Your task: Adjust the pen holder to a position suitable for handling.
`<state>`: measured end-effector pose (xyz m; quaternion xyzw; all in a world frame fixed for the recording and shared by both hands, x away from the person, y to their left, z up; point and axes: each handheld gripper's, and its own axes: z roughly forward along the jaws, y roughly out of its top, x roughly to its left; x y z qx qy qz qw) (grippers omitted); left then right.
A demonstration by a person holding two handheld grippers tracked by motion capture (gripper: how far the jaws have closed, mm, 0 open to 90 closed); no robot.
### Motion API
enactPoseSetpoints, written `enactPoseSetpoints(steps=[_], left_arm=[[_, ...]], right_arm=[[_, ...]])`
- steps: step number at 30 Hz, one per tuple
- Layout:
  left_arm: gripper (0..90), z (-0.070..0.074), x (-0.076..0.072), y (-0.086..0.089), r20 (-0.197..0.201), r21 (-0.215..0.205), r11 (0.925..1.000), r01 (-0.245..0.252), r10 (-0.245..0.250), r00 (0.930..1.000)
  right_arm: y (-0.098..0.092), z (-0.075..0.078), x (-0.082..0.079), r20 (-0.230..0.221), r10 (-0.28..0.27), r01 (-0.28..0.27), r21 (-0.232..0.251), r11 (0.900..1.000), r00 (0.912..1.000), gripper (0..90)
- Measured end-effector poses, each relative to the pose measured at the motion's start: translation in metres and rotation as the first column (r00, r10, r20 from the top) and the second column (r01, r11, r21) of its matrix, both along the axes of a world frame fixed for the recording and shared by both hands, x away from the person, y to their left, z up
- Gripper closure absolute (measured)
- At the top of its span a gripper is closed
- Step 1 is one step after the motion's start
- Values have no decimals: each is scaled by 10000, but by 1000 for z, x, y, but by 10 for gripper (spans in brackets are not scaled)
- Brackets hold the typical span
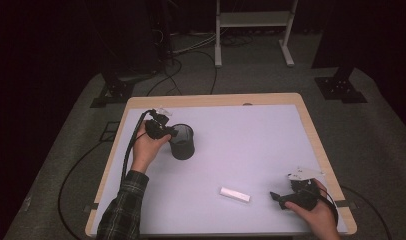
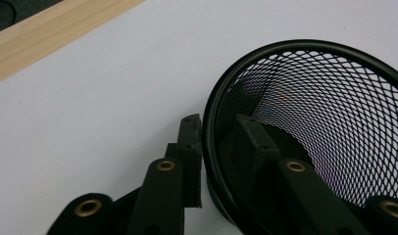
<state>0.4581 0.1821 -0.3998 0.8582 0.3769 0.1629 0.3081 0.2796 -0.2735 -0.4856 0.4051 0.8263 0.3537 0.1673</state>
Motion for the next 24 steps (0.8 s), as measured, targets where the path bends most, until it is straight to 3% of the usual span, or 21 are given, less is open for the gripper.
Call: enactPoseSetpoints(steps=[12, 22, 24], left_arm=[[796, 2, -1, -3, -65, -125, 9999, -23, 22, 10000], [817, 9, -7, -7, -240, -675, 9977, 97, -113, 9996], [820, 11, -9, -8, -212, -496, 9987, 139, -150, 9997]], right_arm=[[0, 0, 0, -2, -1, 1, 3, 10000, 10000, 36], [0, 0, 0, -2, -1, 1, 0, 10000, 10000, 36], [0, 0, 0, -2, -1, 1, 1, 10000, 10000, 36]])
